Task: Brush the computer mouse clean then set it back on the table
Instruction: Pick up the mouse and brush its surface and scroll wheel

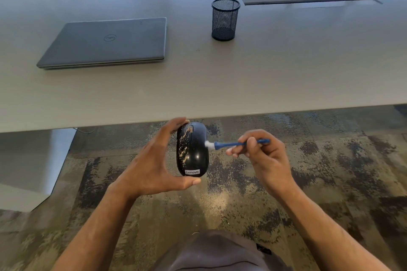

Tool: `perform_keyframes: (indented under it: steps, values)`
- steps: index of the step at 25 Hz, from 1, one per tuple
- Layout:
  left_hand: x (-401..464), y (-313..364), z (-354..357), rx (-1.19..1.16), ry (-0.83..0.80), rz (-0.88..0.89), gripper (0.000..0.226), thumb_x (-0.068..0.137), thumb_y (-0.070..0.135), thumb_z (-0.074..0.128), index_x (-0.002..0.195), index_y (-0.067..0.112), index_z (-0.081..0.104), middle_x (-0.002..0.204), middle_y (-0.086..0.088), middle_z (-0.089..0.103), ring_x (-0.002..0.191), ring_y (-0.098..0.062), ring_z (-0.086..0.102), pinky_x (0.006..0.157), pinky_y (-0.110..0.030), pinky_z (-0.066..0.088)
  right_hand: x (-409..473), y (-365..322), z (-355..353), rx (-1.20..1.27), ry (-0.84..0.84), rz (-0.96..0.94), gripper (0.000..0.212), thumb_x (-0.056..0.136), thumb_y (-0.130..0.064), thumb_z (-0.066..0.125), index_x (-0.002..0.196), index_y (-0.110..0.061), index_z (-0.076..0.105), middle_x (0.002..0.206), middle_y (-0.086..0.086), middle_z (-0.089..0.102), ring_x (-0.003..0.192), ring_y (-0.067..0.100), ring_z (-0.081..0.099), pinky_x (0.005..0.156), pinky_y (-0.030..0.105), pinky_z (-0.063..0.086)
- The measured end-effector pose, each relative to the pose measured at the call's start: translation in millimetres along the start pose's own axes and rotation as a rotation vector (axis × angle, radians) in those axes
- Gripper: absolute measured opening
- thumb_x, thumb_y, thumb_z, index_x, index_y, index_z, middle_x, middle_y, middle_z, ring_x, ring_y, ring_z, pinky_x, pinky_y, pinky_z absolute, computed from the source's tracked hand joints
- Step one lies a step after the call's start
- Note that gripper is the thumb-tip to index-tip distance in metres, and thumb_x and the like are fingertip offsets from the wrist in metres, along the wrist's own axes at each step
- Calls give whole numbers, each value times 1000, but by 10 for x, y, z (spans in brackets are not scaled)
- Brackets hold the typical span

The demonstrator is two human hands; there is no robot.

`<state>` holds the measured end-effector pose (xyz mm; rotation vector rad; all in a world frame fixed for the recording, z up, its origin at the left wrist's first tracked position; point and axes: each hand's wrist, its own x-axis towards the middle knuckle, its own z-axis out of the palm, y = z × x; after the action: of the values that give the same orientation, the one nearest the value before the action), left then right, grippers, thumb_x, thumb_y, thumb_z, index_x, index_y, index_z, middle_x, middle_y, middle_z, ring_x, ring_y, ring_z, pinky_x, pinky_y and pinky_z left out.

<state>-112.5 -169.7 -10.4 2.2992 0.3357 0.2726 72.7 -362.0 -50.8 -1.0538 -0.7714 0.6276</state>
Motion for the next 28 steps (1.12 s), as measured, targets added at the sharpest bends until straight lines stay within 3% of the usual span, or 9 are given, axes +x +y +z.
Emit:
perform_keyframes:
  steps: [3,9,14,17,24,26,28]
  values:
    - [3,-35,-21,-5,12,2,117,53,65,83,144,55,9,147,14,34,136,-8,38,112,-33,27,-72,-24,-6,9,-11,-7,26,96,-38,66,99,-14,73,83,9,75,81,26,75,81,42,59]
    - [32,-39,-14,-8,19,7,119,53,67,82,148,48,13,148,14,35,137,-9,37,112,-33,28,71,-137,13,-151,85,-81,15,98,-13,52,104,-8,65,85,-4,78,84,20,77,81,37,61]
    - [14,-56,-55,12,60,-16,119,54,67,81,150,41,16,152,7,35,139,-11,37,112,-38,29,-139,-78,111,-160,20,-101,27,94,-25,58,99,0,66,87,5,75,86,20,77,84,39,62]
    - [2,-47,-80,21,69,-25,120,53,67,81,150,38,17,152,3,37,138,-13,38,113,-41,31,-256,-33,115,-104,-12,-94,32,95,-28,61,105,2,65,86,8,74,85,20,77,82,34,61]
    - [-15,48,-54,27,38,-3,117,54,66,80,148,41,15,150,4,37,137,-15,39,113,-44,32,-38,-121,15,-27,-80,-52,15,97,-27,64,100,-16,74,82,2,77,80,21,77,79,36,62]
    - [-24,70,-41,25,30,14,116,54,65,81,147,45,14,148,6,37,136,-16,40,113,-43,32,60,-112,-11,-51,-40,-39,13,97,-22,62,99,-16,73,82,1,77,79,20,76,79,36,61]
    - [-42,96,-30,15,23,18,115,54,65,81,146,50,13,147,9,36,135,-15,40,112,-40,31,132,-94,-29,-55,41,-39,20,97,-30,66,99,-10,70,81,2,76,79,23,75,80,41,61]
